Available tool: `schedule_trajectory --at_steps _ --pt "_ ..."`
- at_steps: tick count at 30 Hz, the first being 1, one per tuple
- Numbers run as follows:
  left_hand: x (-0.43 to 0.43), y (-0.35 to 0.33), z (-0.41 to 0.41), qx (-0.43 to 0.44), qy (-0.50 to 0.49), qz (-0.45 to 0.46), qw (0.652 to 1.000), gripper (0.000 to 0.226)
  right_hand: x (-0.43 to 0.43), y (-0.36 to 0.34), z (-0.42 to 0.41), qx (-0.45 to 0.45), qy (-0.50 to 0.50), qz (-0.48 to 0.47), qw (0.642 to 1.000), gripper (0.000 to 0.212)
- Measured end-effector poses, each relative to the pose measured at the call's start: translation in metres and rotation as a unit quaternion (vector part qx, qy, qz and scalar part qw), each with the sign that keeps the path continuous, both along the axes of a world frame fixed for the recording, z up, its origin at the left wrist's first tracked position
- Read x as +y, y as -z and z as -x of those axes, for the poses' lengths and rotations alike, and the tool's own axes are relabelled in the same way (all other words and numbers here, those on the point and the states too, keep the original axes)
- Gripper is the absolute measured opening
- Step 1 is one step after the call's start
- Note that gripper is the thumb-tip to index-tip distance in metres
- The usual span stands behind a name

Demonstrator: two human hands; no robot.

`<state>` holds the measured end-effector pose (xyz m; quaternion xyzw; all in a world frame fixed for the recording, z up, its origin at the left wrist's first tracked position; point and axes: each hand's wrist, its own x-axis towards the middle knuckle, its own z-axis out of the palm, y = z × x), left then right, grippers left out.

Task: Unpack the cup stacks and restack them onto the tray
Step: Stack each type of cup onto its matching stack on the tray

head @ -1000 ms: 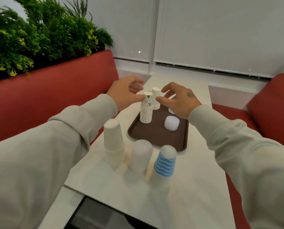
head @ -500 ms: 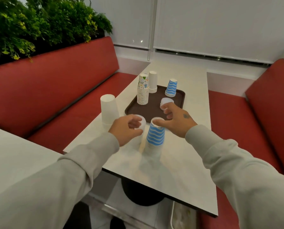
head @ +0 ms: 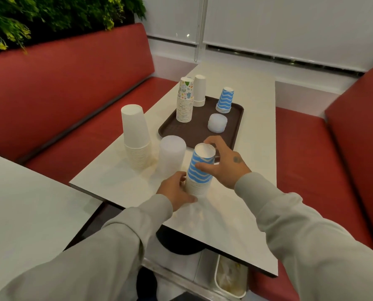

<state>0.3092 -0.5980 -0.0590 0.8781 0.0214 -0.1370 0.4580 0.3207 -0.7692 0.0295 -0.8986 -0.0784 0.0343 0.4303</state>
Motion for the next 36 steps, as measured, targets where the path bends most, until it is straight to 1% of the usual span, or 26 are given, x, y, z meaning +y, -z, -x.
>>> schedule_trajectory --at_steps 3,7,11,16,19,23,27,31,33,36 --pt "-0.011 0.006 -0.002 -0.011 -0.011 -0.001 1.000 0.080 -0.002 0.002 0.000 0.002 0.001 -0.005 1.000 0.048" --pt "-0.023 0.009 0.000 -0.048 -0.016 -0.046 0.998 0.085 -0.007 0.006 -0.001 -0.001 -0.004 -0.014 1.000 0.050" --pt "-0.030 0.011 -0.001 -0.070 -0.014 -0.066 0.995 0.083 -0.014 0.008 -0.003 -0.002 0.007 -0.023 1.000 0.050" --pt "-0.040 0.006 -0.005 -0.072 -0.021 -0.048 0.996 0.077 -0.027 0.006 -0.006 0.002 0.024 -0.039 0.999 0.045" --pt "-0.046 0.001 -0.007 -0.072 -0.005 -0.037 0.997 0.073 -0.033 0.002 -0.007 0.005 0.031 -0.046 0.998 0.041" --pt "-0.050 -0.009 -0.010 -0.071 -0.002 -0.006 0.997 0.074 -0.040 -0.012 -0.009 -0.006 0.048 -0.055 0.997 0.044" --pt "-0.056 -0.041 -0.015 -0.073 0.016 0.043 0.996 0.077 -0.044 -0.044 -0.018 -0.035 0.065 -0.077 0.994 0.051" --pt "-0.054 -0.093 -0.025 -0.114 0.047 0.084 0.989 0.087 -0.042 -0.089 -0.028 -0.075 0.081 -0.098 0.989 0.054" --pt "-0.052 -0.120 -0.032 -0.136 0.051 0.092 0.985 0.085 -0.038 -0.113 -0.031 -0.099 0.091 -0.104 0.985 0.052" --pt "-0.045 -0.155 -0.047 -0.161 0.053 0.098 0.981 0.077 -0.032 -0.144 -0.038 -0.124 0.088 -0.114 0.982 0.056"
